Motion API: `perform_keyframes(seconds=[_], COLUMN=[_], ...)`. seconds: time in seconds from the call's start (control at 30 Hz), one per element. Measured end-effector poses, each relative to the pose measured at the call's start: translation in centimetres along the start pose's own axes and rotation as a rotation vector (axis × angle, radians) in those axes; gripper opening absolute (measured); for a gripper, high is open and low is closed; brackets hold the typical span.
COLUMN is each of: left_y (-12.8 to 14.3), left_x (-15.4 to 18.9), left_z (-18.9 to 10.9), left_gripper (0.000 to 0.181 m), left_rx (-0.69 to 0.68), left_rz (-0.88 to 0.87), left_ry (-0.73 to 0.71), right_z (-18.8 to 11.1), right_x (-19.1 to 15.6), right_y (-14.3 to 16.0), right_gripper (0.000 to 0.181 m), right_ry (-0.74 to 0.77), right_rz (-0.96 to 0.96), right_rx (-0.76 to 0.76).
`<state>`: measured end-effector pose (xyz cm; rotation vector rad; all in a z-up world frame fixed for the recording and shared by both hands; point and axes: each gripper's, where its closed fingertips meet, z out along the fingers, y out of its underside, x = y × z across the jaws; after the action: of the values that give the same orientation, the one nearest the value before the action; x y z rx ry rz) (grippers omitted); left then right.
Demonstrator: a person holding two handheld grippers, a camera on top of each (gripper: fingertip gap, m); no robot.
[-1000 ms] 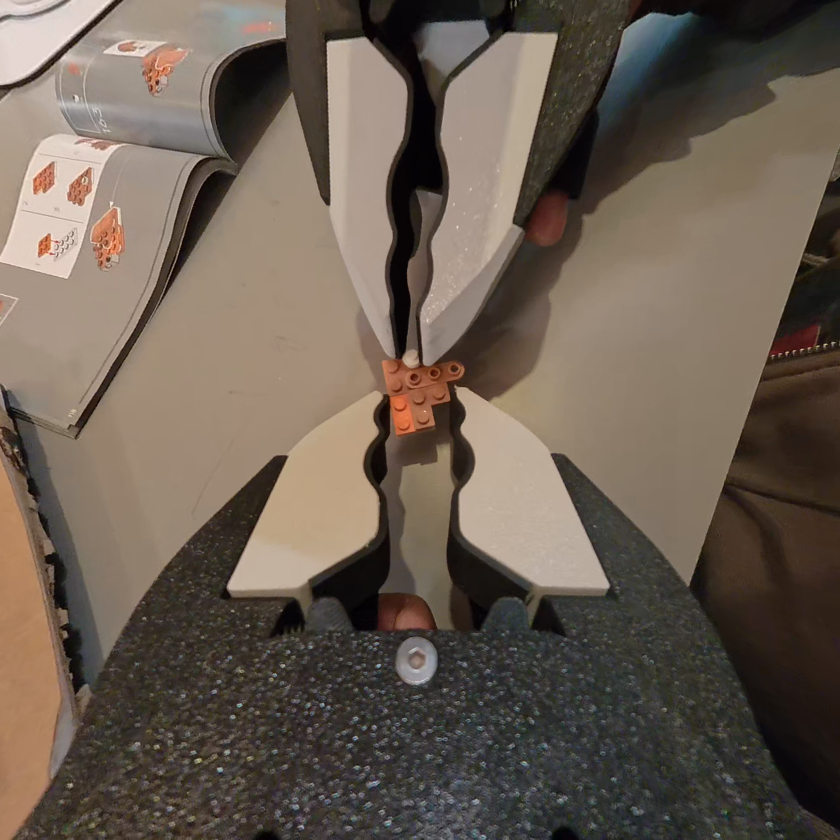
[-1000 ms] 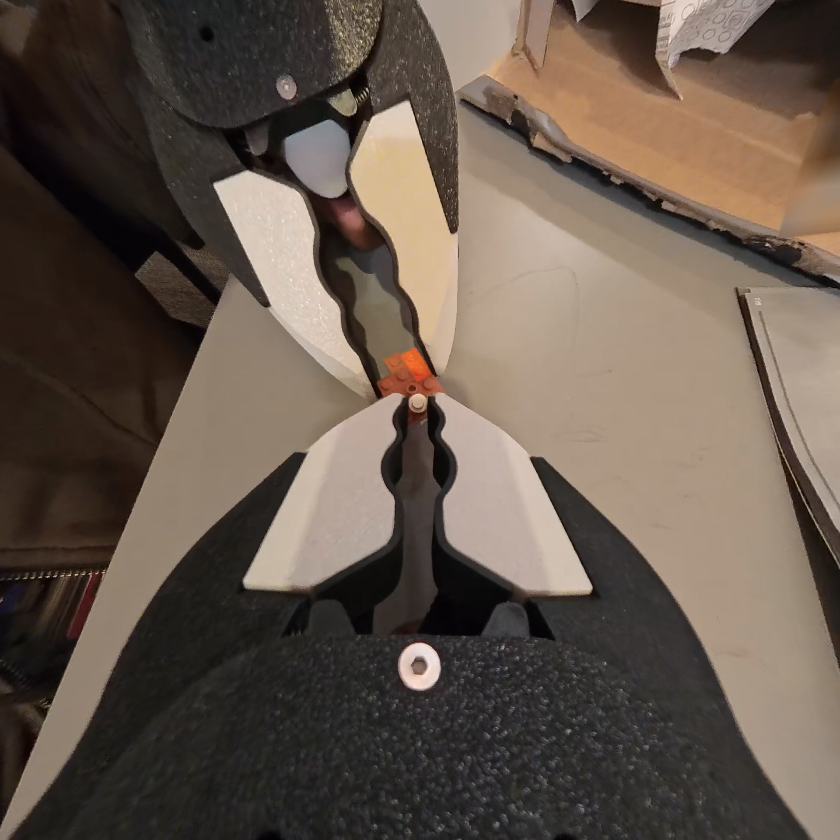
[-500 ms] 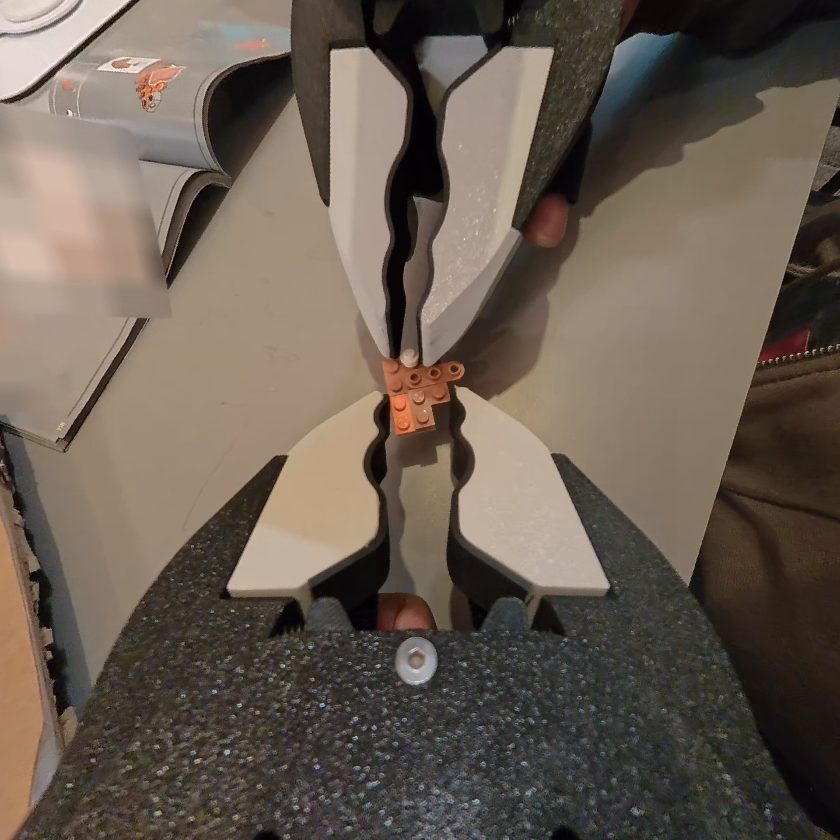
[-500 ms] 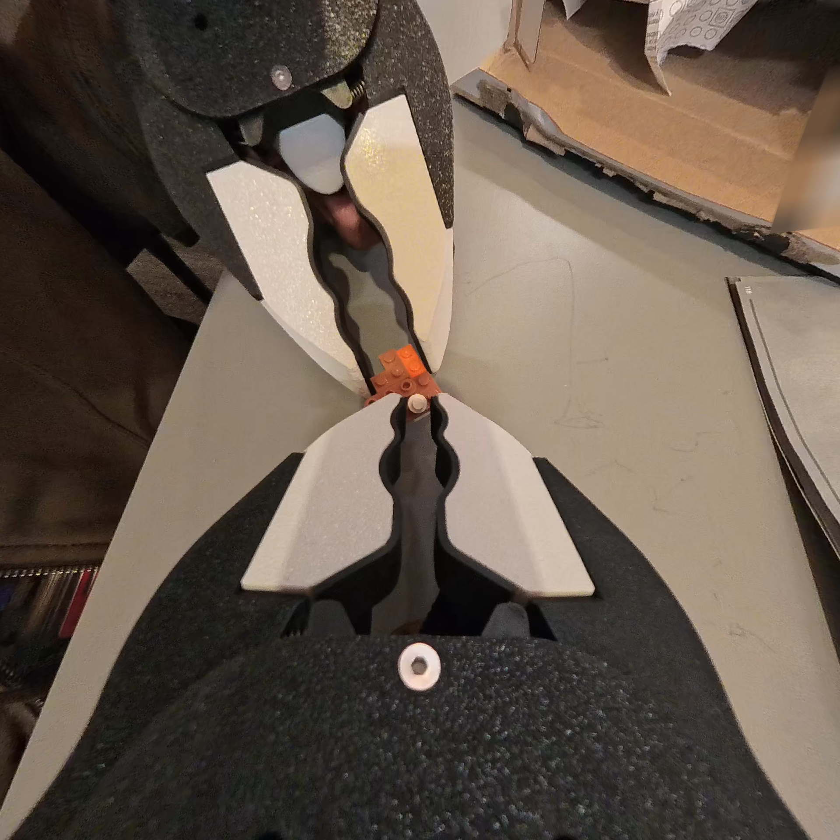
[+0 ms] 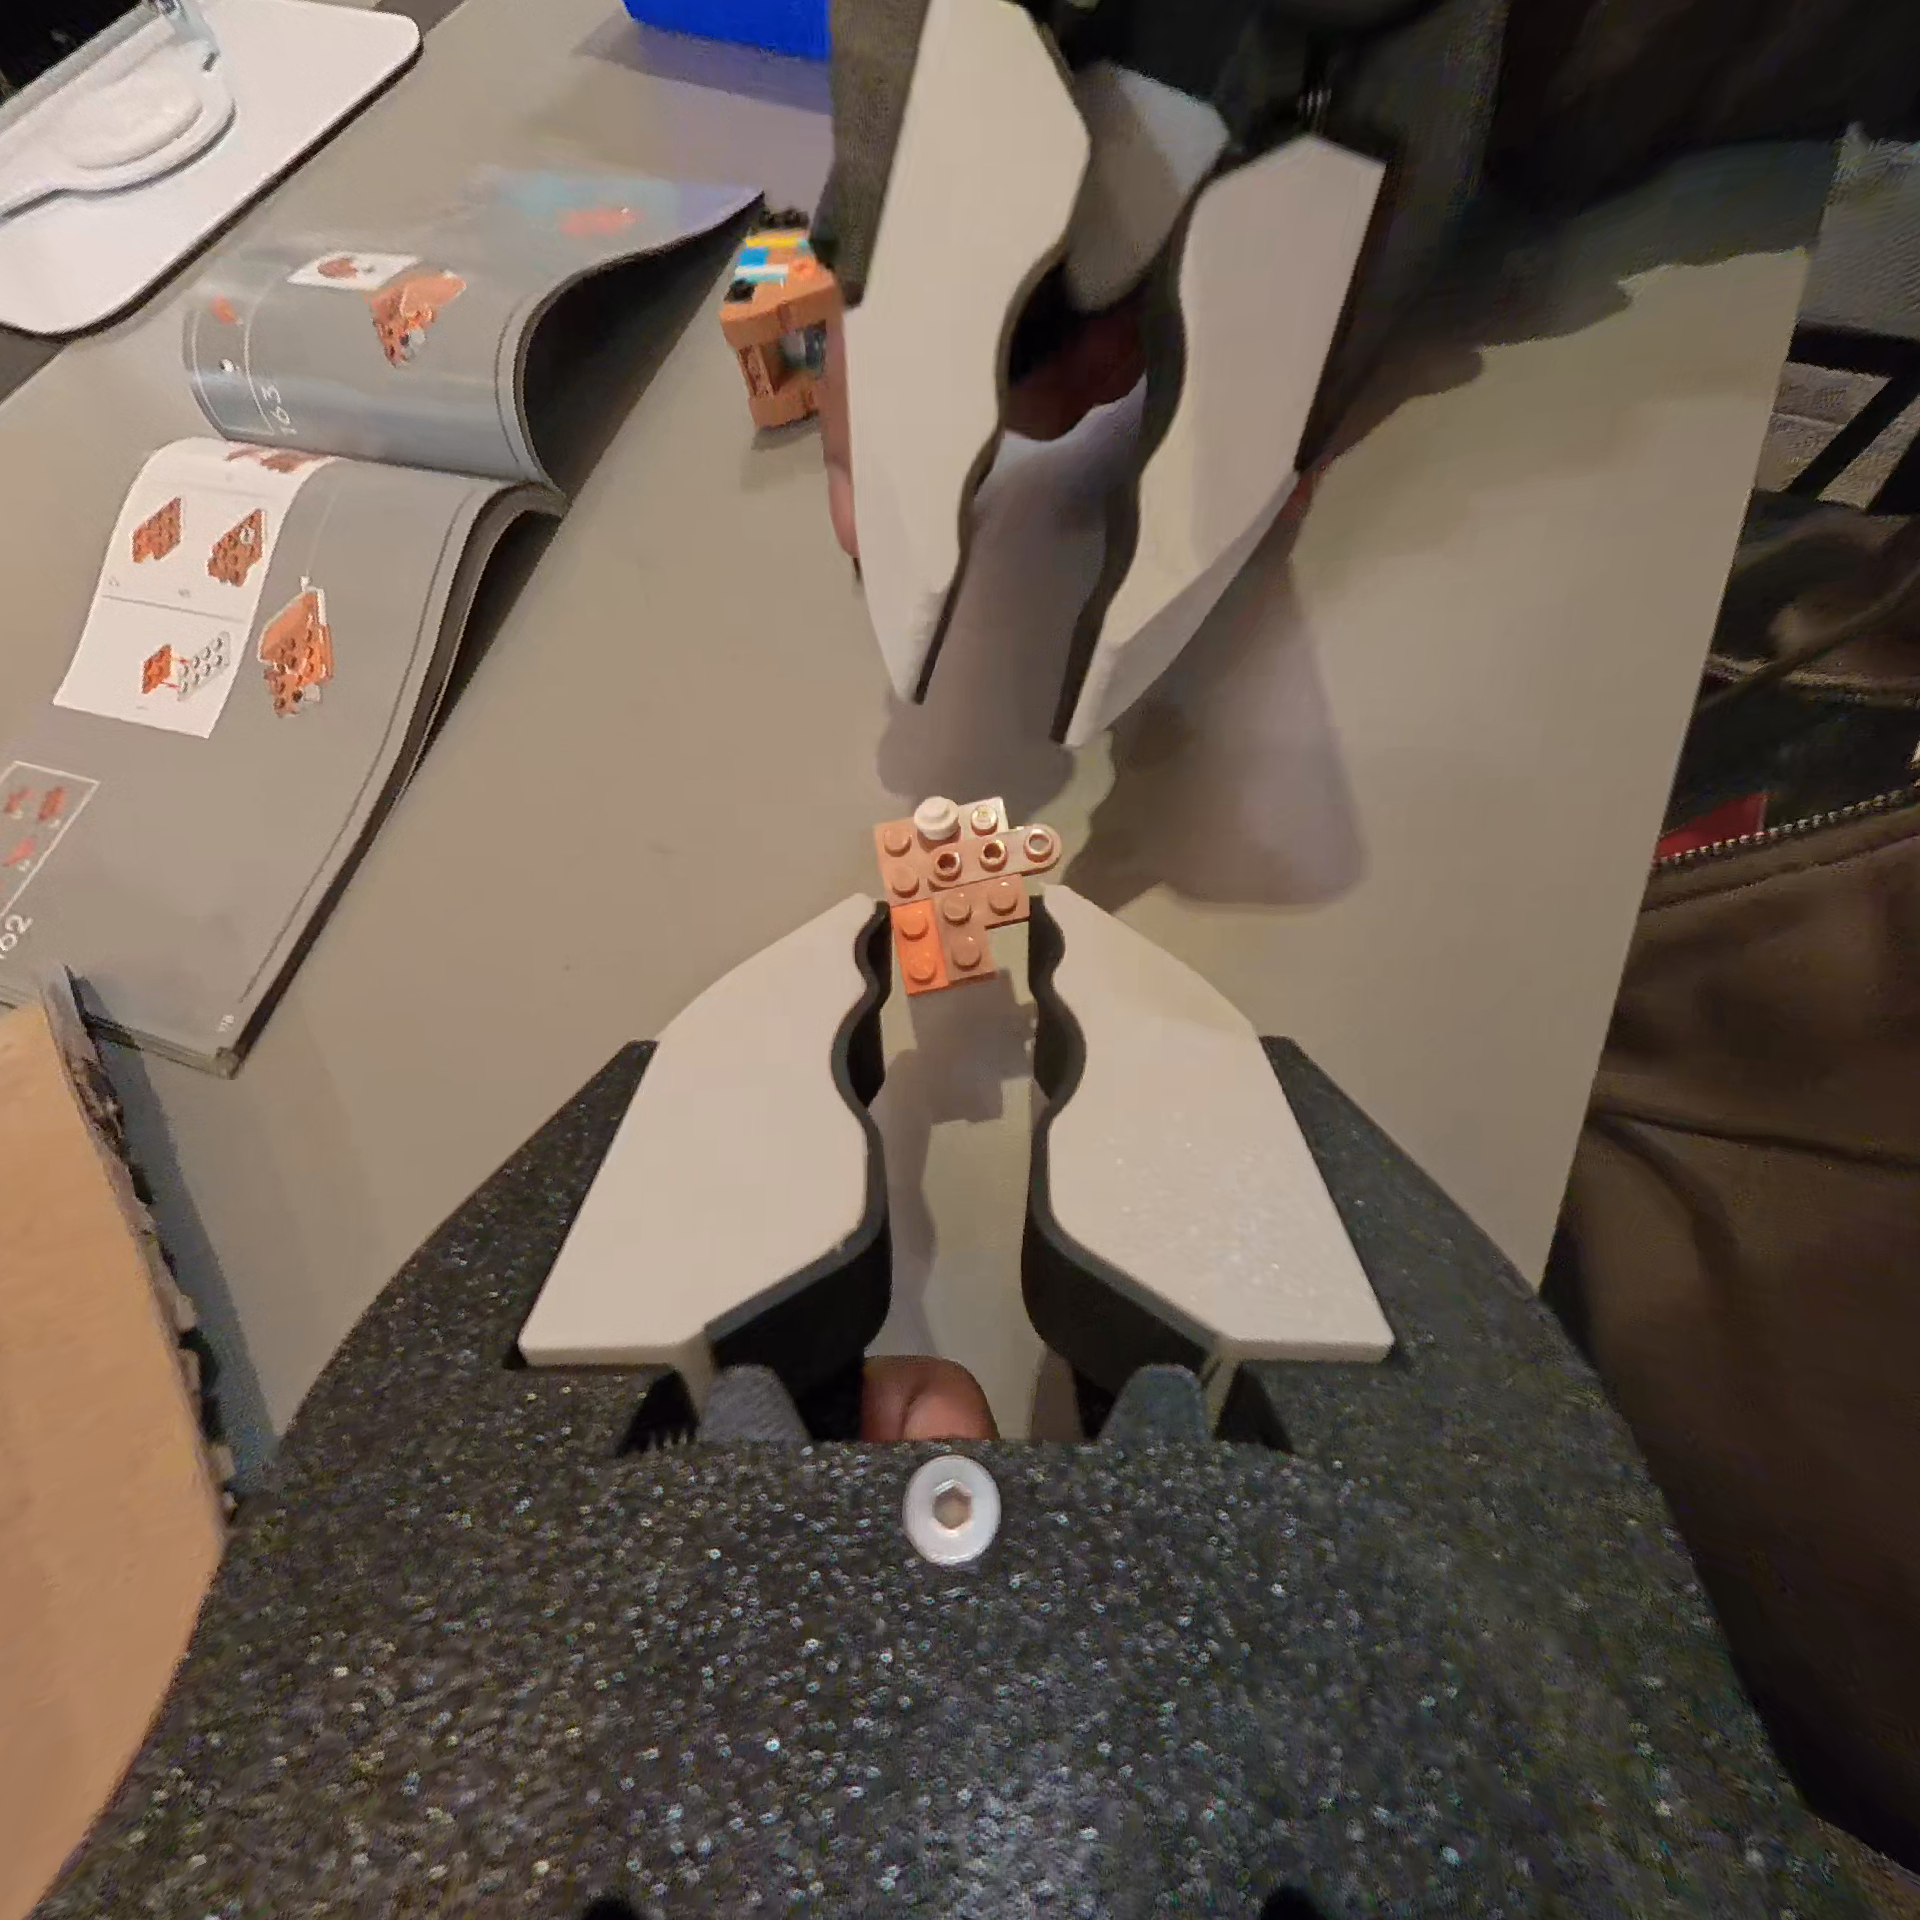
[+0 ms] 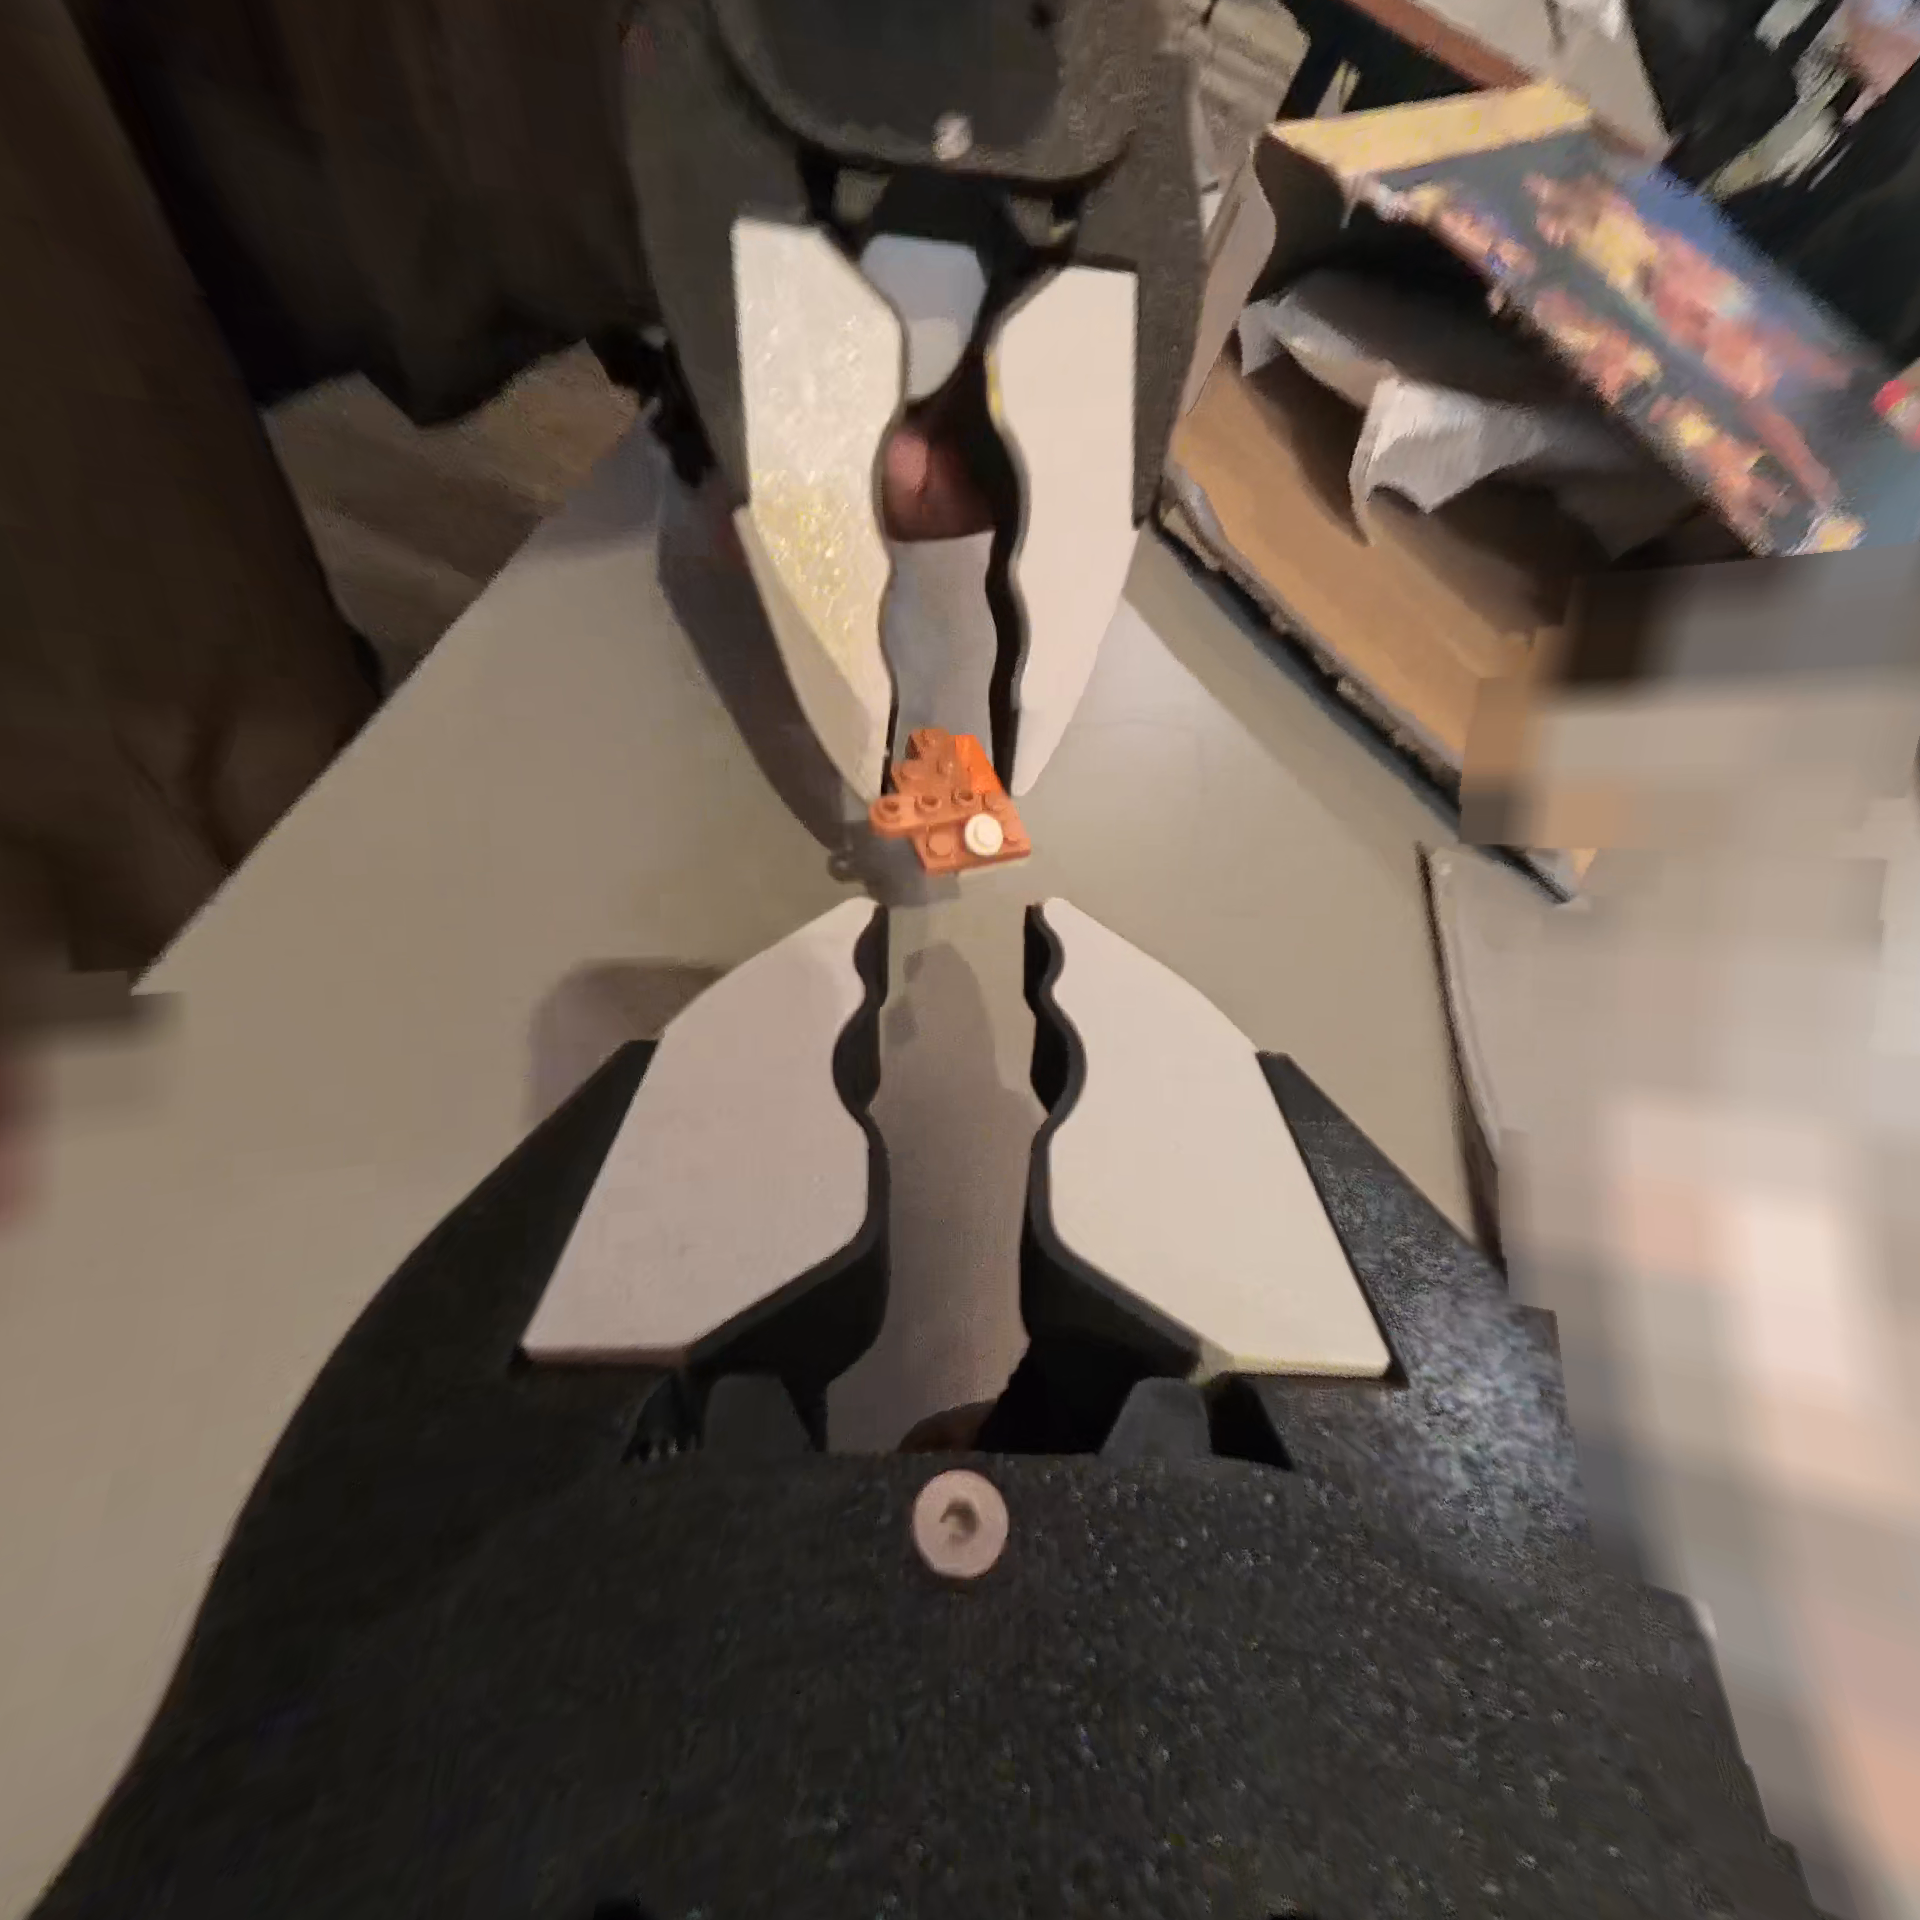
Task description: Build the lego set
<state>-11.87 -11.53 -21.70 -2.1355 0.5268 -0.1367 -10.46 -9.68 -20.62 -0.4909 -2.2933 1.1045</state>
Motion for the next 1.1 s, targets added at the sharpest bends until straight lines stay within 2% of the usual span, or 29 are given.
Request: perform_keyframes(seconds=[0.23,0.33,0.73,0.93,1.1], left_y=[-2.4,-3.1,-5.6,-7.0,-7.5], left_x=[1.0,1.4,2.5,3.2,3.2], left_z=[-0.5,-0.4,0.1,0.4,0.7], left_gripper=[0.025,0.025,0.025,0.025,0.025], left_rx=[0.018,0.012,0.024,0.079,0.098], left_rz=[0.036,0.049,0.063,0.015,-0.023], left_ry=[0.061,0.069,0.105,0.173,0.197], right_z=[-1.6,-2.0,-3.4,-4.4,-4.9], right_x=[-0.2,-0.3,-0.5,-0.2,0.0], right_y=[-2.3,-2.5,-2.4,-2.7,-2.6], right_gripper=[0.024,0.025,0.033,0.014,0.013], right_ry=[0.214,0.272,0.38,0.452,0.487], right_rz=[-0.463,-0.59,-0.763,-0.812,-0.835], right_rx=[0.071,0.065,0.058,0.081,0.079])
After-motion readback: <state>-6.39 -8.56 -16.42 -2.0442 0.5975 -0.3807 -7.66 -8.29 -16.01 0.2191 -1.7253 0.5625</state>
